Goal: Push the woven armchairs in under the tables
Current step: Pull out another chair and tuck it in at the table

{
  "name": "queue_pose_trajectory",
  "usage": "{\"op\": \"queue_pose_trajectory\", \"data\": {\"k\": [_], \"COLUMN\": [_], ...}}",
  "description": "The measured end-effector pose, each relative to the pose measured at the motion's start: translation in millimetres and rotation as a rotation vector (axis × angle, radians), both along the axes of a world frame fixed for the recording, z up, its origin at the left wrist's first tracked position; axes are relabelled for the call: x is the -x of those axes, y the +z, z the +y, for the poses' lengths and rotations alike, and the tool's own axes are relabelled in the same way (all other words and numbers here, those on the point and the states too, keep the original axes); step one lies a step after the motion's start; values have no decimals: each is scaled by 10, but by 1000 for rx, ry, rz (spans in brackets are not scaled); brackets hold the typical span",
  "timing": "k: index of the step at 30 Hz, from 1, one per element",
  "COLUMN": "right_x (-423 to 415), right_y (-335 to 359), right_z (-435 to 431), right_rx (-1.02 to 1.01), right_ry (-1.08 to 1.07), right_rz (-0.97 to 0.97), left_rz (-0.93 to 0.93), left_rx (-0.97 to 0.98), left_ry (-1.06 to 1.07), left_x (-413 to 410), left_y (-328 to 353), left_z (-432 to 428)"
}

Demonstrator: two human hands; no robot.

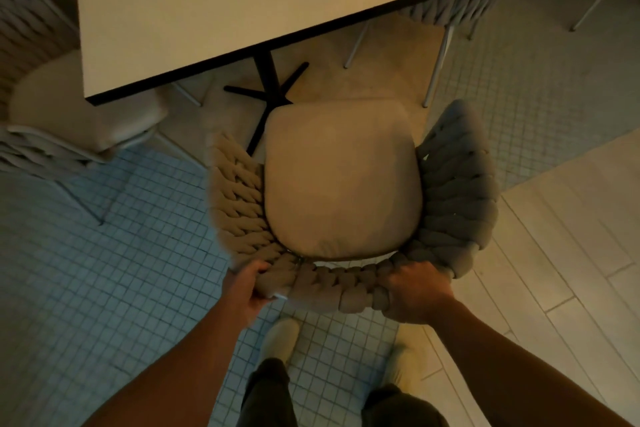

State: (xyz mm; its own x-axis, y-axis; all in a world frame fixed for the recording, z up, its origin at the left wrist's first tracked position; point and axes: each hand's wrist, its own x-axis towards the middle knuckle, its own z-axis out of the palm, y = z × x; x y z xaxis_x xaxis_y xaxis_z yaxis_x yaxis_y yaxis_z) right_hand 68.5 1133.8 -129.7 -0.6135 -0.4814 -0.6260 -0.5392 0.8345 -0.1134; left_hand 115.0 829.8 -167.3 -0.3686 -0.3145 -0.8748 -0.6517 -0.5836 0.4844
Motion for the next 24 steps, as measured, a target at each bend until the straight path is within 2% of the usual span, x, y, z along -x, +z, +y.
{"op": "queue_pose_trajectory", "data": {"k": [8, 12, 16, 18, 20, 22, 24], "right_x": [301, 399, 343, 301, 243, 135, -71], "right_y": [72, 31, 51, 45, 53, 72, 139], "right_z": [78, 122, 97, 71, 72, 86, 108], "right_rx": [7, -22, 0, -2, 50, 261, 589], "right_ry": [70, 59, 36, -6, -79, -213, -498], "right_rz": [9, 4, 17, 12, 1, -27, -78], "left_rz": [29, 2, -81, -123, -92, 57, 175], "left_rx": [-13, 14, 85, 325, 709, 1011, 1193], "left_ry": [107, 76, -85, -259, -442, -611, -898], "left_x": [-1, 56, 16, -36, -128, -249, -364], "left_y": [-26, 0, 67, 122, 170, 235, 276], "left_z": [147, 215, 151, 145, 139, 132, 87]}}
